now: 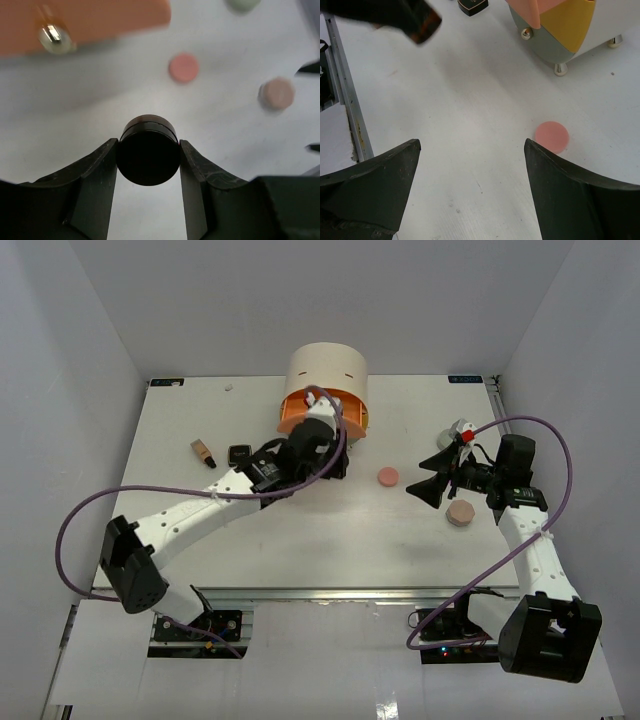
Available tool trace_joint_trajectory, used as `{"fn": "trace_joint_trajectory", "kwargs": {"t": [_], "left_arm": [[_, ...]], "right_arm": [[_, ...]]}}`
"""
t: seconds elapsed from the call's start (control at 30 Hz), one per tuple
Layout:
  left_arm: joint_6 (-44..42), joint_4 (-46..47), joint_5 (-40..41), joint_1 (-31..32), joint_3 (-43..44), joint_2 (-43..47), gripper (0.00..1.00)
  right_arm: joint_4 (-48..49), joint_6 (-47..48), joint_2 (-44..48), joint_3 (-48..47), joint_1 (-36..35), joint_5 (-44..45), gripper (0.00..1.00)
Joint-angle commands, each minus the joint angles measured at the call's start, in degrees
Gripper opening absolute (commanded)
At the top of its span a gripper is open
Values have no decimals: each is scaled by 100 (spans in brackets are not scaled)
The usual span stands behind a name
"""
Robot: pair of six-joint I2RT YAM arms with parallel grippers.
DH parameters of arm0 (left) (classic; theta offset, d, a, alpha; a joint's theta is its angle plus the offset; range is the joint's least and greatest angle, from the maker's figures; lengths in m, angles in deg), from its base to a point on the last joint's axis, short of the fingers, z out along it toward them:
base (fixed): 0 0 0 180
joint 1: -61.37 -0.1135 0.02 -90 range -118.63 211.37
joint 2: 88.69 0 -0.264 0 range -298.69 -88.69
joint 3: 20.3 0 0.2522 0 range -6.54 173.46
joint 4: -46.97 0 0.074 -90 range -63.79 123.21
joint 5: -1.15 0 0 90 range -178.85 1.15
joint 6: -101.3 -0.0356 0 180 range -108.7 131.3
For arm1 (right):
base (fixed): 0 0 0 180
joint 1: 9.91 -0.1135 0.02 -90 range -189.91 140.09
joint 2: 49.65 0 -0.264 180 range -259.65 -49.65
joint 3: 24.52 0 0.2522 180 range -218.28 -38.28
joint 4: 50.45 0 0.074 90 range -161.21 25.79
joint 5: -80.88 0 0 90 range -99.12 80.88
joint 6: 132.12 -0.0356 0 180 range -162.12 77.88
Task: Organize the makeup
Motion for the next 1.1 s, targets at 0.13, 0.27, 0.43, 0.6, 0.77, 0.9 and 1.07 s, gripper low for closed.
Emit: {"fn": "trace_joint_trajectory", "kwargs": {"t": [0.13,0.27,0.43,0.6,0.77,0.9,1.07], "left_arm": [[-417,520,-435,-1426,1832,55,12],[-574,389,-482,-1664,2483,-493,13],[-776,240,-443,-1870,3047,-1047,17],[-819,180,-536,-1923,3069,-1228,22],[-852,133,-546,-1923,2869,-1213,33],[-906,102,-514,-1932,2803,-1210,61],[-960,17,-578,-1951,2961,-1310,78]], "right_arm": [[157,-16,149,94,95,-160,91],[157,-16,165,103,111,-160,91],[157,-16,179,103,122,-160,91],[157,-16,166,112,148,-158,91],[157,-16,137,112,169,-155,91],[157,-16,122,112,182,-160,91],[155,-14,105,127,205,-165,91]]}}
